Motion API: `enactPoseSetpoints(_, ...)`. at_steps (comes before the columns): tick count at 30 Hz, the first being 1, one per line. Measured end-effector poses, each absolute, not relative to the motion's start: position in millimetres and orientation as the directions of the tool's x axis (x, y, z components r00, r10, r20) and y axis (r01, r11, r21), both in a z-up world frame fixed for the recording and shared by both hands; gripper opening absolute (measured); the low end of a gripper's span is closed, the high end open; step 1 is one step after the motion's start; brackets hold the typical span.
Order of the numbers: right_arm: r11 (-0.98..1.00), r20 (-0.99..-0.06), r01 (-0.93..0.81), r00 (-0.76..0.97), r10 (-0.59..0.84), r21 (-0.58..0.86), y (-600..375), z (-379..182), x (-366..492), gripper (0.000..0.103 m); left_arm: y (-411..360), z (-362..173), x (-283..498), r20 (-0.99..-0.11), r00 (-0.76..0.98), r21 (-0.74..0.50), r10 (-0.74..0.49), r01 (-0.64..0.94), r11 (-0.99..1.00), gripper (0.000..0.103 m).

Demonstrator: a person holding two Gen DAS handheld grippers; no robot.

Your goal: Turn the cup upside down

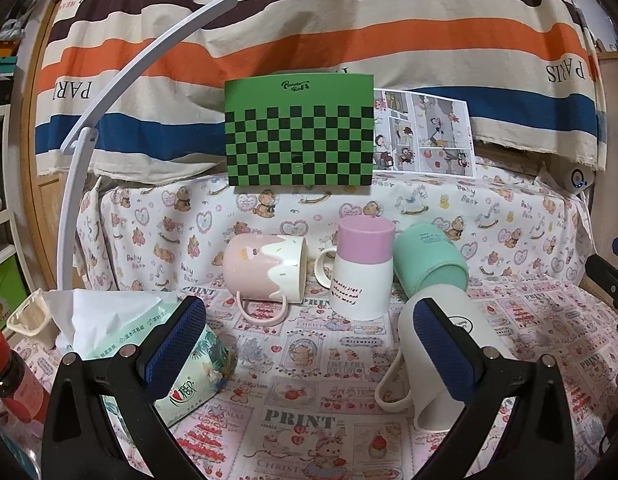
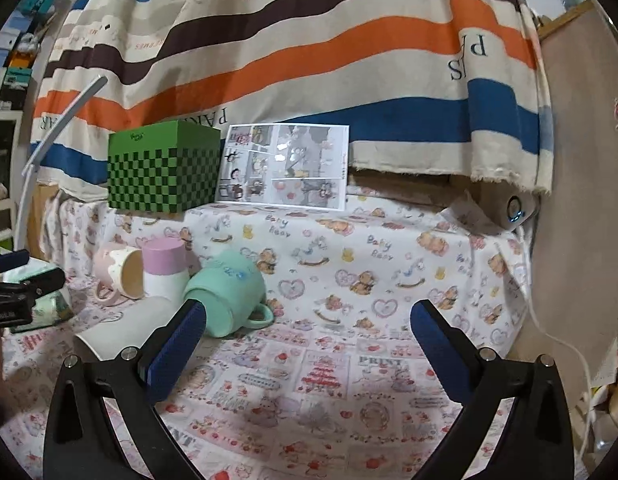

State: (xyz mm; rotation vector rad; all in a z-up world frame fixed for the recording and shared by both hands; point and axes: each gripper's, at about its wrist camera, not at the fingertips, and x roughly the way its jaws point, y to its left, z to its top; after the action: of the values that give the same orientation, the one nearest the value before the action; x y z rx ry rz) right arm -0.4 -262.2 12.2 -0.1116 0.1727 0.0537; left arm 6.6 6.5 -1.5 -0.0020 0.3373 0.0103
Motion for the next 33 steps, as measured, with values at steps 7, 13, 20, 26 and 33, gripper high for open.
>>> enactPoseSetpoints(7, 0.999, -0.265, -0.038, 0.964, 0.027, -0.035, -273, 7, 15, 0.103, 0, -1, 5, -0.321, 0.947, 0.037, 0.009, 0.003, 0.999, 0.103)
enactPoseSetpoints(13, 1.0, -0.288, -0.026, 0.957, 0.021, -0.015, -278, 4, 21, 0.103, 5, -2, 5, -0.346, 0.938, -0.01, 0.007, -0.011, 1.0, 0.103)
enactPoseSetpoints(20, 1.0, -0.293, -0.021, 0.956, 0.018, -0.006, -280, 3, 22, 0.103, -2, 13, 3, -0.372, 0.923, -0.013, -0.102, 0.105, 0.994, 0.103)
enactPoseSetpoints(26, 0.997, -0.245, -0.026, 0.969, 0.008, -0.068, -267, 4, 12, 0.103, -22, 44, 46, -0.571, 0.808, -0.077, -0.146, 0.125, 0.989, 0.103)
enactPoseSetpoints(33, 0.999, -0.253, 0.0, 0.967, -0.012, -0.046, -272, 4, 14, 0.103, -60, 34, 111, -0.796, 0.549, -0.215, -0.255, 0.137, 0.967, 0.103)
